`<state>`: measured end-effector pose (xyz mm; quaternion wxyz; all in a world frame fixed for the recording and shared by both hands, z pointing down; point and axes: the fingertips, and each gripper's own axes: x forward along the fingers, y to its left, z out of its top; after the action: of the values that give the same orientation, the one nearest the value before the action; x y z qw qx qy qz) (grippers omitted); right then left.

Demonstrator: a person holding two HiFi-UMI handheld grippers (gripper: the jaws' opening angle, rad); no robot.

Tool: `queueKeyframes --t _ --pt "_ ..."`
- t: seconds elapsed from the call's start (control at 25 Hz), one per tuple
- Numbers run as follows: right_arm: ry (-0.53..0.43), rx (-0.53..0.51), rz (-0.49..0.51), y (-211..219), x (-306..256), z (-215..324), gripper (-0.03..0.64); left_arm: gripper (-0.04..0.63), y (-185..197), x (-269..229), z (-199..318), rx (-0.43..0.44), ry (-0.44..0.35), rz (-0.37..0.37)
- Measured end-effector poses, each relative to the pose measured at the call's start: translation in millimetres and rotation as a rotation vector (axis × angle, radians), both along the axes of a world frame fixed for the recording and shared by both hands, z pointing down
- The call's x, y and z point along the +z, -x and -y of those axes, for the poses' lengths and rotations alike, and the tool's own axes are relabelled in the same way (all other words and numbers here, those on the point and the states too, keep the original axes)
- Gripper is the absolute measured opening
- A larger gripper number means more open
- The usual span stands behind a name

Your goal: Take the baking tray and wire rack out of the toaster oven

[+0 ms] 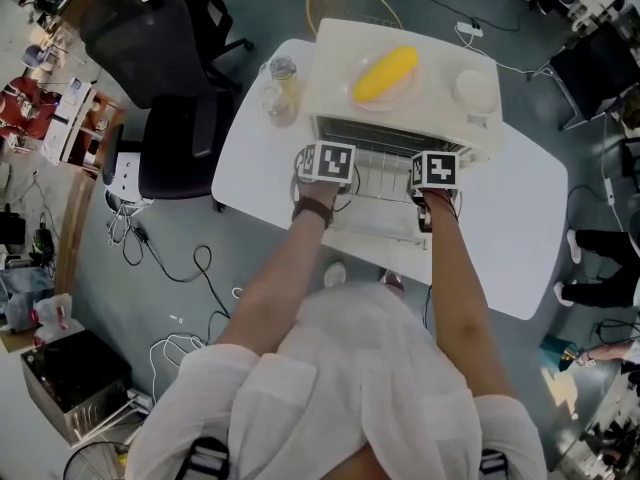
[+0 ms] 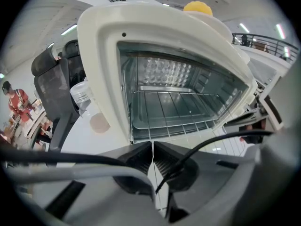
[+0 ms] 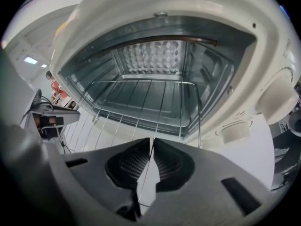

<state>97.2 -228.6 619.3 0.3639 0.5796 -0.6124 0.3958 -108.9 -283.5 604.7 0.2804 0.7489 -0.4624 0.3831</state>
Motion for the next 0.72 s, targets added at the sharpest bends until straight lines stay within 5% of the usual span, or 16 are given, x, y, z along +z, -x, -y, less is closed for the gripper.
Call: queueKeyframes --t 0.28,0.72 --pt "-0.053 0.142 0.120 0.0 -4.2 -3.8 0.005 0.017 1.7 -2.2 -0.8 0.003 -0.006 -0.021" --pt "-0.069 0.138 0.184 8.0 -7.5 -33.3 0.005 0.017 7.0 -5.9 -28.6 0.002 0.009 -0.064"
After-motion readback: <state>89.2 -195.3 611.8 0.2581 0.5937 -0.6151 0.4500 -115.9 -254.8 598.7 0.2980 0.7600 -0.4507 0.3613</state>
